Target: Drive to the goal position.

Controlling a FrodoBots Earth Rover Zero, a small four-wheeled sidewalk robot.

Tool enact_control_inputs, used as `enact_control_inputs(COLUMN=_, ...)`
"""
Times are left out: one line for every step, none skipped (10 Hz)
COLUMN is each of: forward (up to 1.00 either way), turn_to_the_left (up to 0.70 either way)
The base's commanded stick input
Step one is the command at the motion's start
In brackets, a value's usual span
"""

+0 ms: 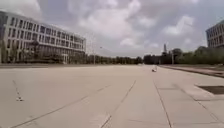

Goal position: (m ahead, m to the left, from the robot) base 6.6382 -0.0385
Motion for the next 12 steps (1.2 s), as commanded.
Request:
enact_control_inputs(forward=0.5, turn_to_the_left=-0.02)
enact_control_inputs(forward=0.5, turn_to_the_left=-0.02)
enact_control_inputs(forward=0.5, turn_to_the_left=-0.02)
enact_control_inputs(forward=0.5, turn_to_the_left=-0.02)
enact_control_inputs(forward=0.5, turn_to_the_left=-0.02)
enact_control_inputs(forward=0.5, turn_to_the_left=-0.02)
enact_control_inputs(forward=0.5, turn_to_the_left=-0.02)
enact_control_inputs(forward=0.5, turn_to_the_left=-0.02)
enact_control_inputs(forward=0.5, turn_to_the_left=-0.02)
enact_control_inputs(forward=0.5, turn_to_the_left=-0.02)
enact_control_inputs(forward=0.5, turn_to_the_left=-0.02)
enact_control_inputs(forward=0.5, turn_to_the_left=-0.02)
